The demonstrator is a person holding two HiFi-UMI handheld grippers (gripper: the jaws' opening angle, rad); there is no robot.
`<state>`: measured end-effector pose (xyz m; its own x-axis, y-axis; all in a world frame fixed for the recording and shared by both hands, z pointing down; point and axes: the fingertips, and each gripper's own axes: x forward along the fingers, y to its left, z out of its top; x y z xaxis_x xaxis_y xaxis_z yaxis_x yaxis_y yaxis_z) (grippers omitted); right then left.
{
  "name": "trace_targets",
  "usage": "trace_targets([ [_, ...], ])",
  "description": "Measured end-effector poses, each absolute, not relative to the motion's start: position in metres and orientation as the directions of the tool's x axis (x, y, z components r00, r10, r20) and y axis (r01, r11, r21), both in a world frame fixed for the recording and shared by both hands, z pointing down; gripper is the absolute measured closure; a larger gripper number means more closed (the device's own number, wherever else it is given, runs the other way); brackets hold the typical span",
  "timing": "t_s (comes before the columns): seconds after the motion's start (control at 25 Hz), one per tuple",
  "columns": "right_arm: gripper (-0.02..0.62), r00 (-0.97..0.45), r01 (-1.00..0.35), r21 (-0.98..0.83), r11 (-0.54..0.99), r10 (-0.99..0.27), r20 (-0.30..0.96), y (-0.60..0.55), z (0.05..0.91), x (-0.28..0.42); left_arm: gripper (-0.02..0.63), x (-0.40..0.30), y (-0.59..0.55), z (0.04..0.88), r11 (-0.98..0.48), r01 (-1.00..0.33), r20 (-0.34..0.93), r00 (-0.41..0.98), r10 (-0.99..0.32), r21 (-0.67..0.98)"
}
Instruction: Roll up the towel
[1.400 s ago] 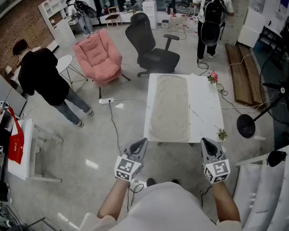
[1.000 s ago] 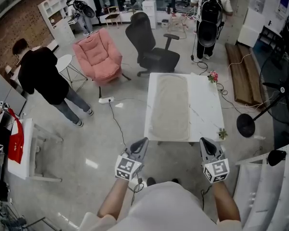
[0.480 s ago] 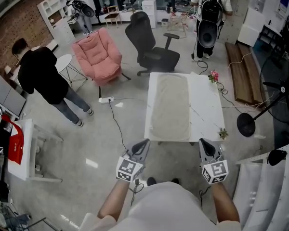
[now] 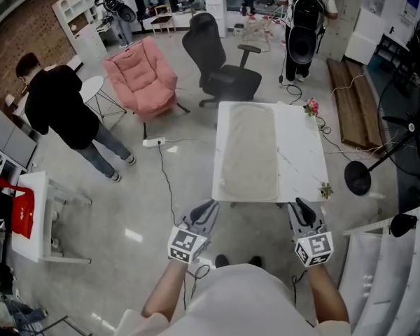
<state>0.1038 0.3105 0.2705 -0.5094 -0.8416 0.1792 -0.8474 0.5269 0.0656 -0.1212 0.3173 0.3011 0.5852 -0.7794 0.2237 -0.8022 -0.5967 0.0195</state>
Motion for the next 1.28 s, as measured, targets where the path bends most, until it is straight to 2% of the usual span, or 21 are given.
trace_targets([
  [0.28,0.453,-0.501,-0.851,0.069,0.521,-0.844,0.194,0.319,0.273,0.092,0.459,-0.138,0.322,0.304,-0.614,-0.787,0.213,0.612,-0.762,0.062],
  [0.88,0.463,-0.458,-0.866,0.098,0.49,-0.857,0.238,0.332,0.29,0.07,0.454,-0.163,0.333,0.32,-0.669,-0.741,0.232,0.66,-0.714,0.05],
  [1.28,0.465,-0.467,-0.858,0.076,0.507,-0.834,0.292,0.291,0.319,0.077,0.454,-0.152,0.294,0.344,-0.673,-0.737,0.279,0.66,-0.698,0.06],
])
